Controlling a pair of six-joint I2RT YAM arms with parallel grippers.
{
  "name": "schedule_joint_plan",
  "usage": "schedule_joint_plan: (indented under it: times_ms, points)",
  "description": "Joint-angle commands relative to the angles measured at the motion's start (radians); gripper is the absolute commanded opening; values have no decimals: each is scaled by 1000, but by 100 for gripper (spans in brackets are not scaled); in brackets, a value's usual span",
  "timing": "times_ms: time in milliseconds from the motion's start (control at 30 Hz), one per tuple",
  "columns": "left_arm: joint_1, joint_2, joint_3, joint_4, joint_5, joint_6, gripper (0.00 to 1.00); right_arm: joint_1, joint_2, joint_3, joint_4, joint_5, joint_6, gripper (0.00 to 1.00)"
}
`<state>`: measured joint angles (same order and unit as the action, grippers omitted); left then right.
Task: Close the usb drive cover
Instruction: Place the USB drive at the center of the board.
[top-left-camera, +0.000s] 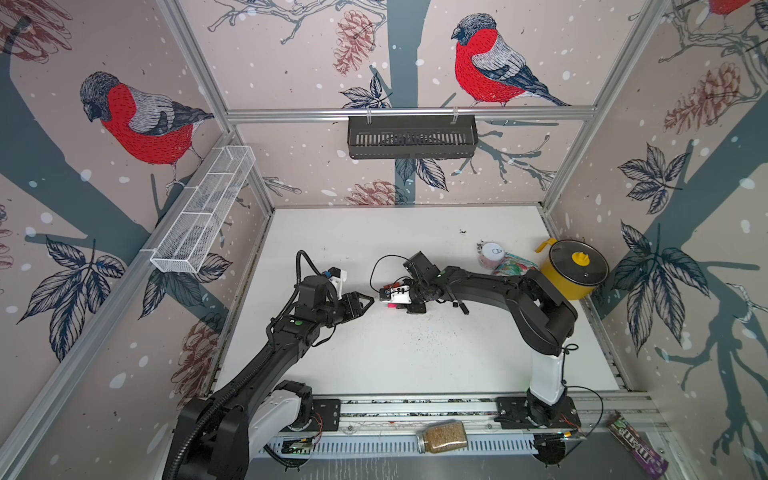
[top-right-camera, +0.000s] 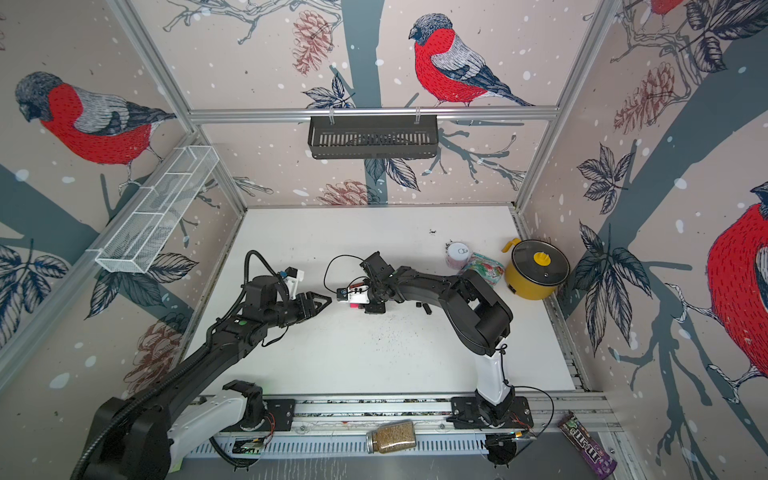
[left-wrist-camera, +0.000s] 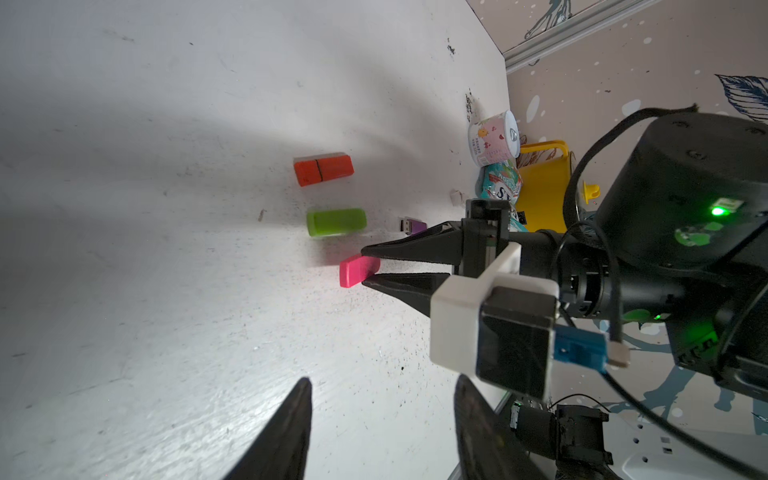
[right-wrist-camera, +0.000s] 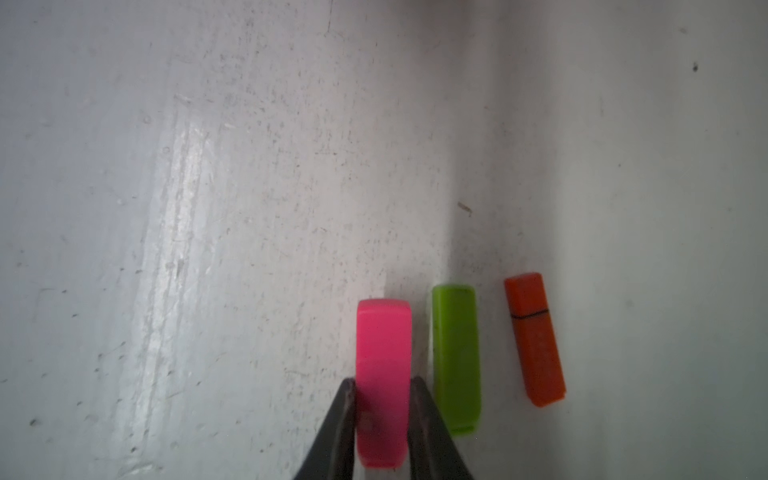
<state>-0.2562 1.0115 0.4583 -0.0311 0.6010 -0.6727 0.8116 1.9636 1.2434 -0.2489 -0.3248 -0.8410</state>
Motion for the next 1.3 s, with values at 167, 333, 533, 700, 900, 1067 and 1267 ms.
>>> schedule_joint_plan:
  times_ms: [167,333,533,700,900,1067,1267]
  points:
    - [4,7,-8,-9,-1,26,54,20,52,36,-71,46,-51,25]
    - [4,-1,-16,-3,1,22,55,29,69,51,-98,73,-66,26]
    - [4,-9,-17,-2,9,21,54,31,62,53,-87,84,-39,35]
    - [5,-20,-21,-4,14,20,54,25,14,35,-62,69,-20,37]
    - [3,-25,-21,-3,17,16,54,24,-4,23,-61,61,-21,38]
    - [5,-39,-23,-9,14,10,54,-2,-68,-21,17,13,15,39]
    - [5,-27,-23,9,29,1,55,-94,-203,-100,95,-12,71,41]
